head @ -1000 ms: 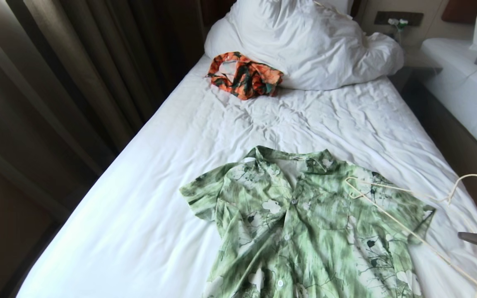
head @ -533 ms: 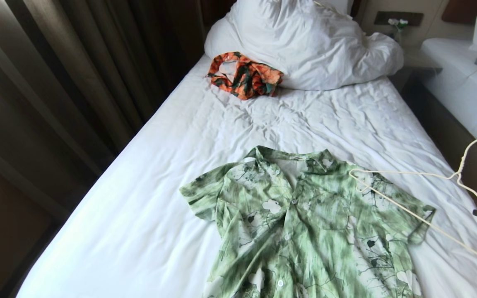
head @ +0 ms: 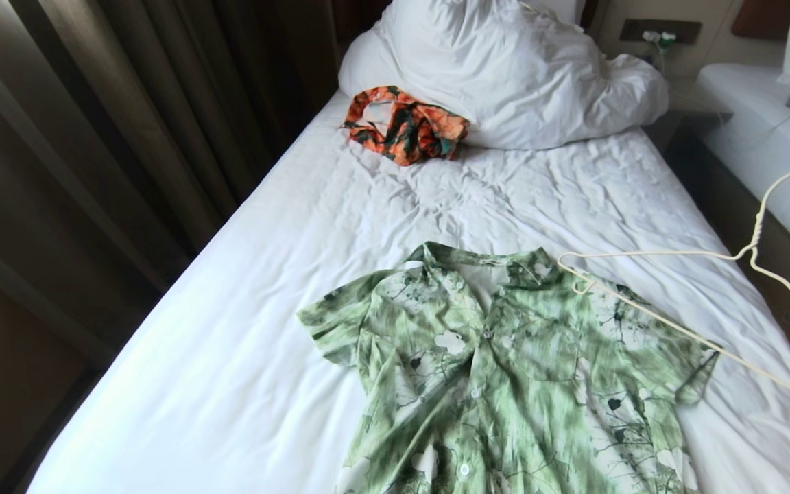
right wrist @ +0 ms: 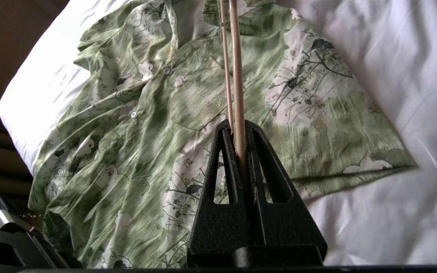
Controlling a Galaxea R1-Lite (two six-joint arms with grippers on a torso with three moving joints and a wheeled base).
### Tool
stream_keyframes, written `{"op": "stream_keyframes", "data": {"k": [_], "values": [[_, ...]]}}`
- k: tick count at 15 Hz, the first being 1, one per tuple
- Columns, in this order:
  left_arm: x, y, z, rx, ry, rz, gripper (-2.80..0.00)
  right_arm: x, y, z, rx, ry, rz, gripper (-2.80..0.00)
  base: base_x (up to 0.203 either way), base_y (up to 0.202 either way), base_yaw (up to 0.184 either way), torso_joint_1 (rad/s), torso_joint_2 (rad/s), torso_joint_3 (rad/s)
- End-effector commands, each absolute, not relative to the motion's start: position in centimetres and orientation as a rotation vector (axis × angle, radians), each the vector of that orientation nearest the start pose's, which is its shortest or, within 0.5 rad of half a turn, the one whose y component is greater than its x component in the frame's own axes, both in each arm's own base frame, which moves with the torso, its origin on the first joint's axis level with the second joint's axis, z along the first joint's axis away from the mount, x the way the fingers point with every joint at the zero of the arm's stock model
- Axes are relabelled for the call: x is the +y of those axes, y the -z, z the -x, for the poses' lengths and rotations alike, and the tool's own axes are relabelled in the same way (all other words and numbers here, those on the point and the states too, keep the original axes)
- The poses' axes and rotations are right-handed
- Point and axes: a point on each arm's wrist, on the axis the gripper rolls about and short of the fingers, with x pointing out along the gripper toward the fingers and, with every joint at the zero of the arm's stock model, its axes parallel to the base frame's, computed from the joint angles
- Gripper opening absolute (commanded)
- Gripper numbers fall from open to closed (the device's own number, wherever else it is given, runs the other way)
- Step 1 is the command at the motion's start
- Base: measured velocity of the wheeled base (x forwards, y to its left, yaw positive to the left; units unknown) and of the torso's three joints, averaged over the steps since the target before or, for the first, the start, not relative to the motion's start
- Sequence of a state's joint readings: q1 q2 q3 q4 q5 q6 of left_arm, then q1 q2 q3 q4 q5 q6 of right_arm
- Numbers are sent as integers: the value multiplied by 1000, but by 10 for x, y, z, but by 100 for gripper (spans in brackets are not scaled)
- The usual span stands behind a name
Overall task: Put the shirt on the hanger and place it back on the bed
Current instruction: Lift the shirt and hanger
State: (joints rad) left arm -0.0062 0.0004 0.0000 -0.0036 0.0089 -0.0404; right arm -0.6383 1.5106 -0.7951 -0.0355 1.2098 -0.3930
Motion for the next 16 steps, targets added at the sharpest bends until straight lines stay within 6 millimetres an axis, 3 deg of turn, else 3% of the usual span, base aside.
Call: {"op": "stream_keyframes", "data": {"k": [1, 5, 8, 11, 16], "values": [[0, -76, 23, -3, -3, 41, -280, -113, -191, -199, 246, -676, -127, -280, 0, 0, 0, 0, 0, 0], [0, -76, 23, -3, -3, 41, -280, -118, -193, -214, 132, -883, -146, -280, 0, 0, 0, 0, 0, 0], [0, -76, 23, -3, -3, 41, -280, -126, -181, -238, 120, -959, -175, -280, 0, 0, 0, 0, 0, 0], [0, -76, 23, -3, -3, 41, -280, -116, -168, -266, 103, -1042, -134, -280, 0, 0, 0, 0, 0, 0], [0, -76, 23, -3, -3, 41, -280, -89, -171, -254, 102, -1113, -122, -280, 0, 0, 0, 0, 0, 0]]}}
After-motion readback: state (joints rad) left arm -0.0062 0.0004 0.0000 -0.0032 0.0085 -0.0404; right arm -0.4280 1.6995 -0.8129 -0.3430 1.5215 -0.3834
